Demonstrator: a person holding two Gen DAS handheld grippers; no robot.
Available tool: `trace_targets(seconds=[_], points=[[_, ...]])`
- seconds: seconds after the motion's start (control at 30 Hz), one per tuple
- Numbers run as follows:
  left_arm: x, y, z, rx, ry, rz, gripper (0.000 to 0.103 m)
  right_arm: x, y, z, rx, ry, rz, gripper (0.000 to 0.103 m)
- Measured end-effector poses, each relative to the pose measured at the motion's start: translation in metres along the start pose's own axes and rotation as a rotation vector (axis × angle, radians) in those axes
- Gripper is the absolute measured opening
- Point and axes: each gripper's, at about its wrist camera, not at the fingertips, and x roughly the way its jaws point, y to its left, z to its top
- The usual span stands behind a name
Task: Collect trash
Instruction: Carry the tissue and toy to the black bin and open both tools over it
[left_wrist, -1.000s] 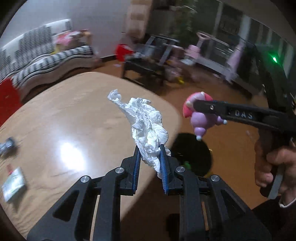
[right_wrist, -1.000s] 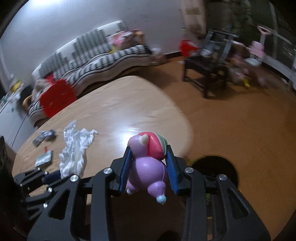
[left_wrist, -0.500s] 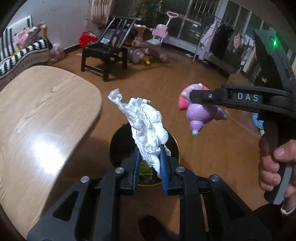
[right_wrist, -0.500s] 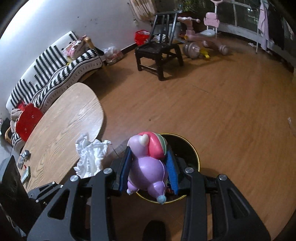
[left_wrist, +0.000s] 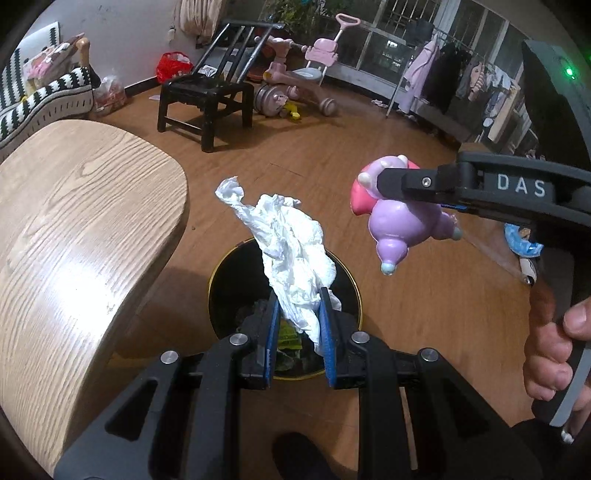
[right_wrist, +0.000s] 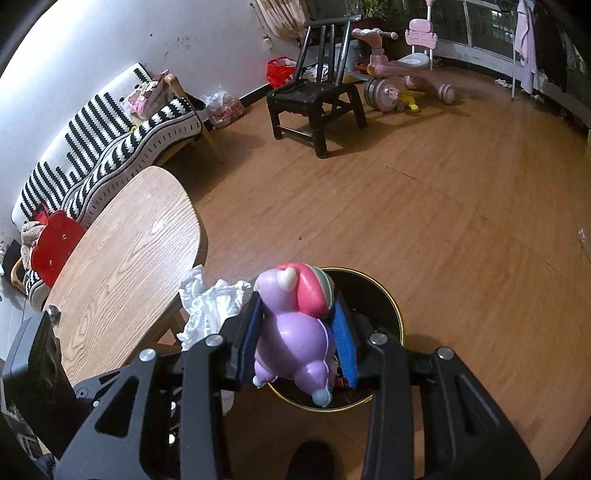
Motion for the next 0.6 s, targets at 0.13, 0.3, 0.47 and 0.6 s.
trace_targets(seconds=[0.13,0.3,0.47,0.6], points=[[0.004,-0.002,0.003,-0.009,0.002,-0.006,0.02,0.0,-0.002,0.003,0.009,-0.005,0.0,0.038],[0.008,-0.003,0.006,0.011,0.007,-0.005,0.024,0.003,-0.006,0.007,0.036,-0.007,-0.021,0.057],[0.007,0.0,0.005,0.009,-0.001,0.018,0.07,-0.004,-0.005,0.007,0.041,-0.038,-0.021,0.075],[0.0,0.002,0.006,-0.001,-0.018,0.028,0.08,-0.006,0.003,0.006,0.022,-0.034,-0.009,0.075]])
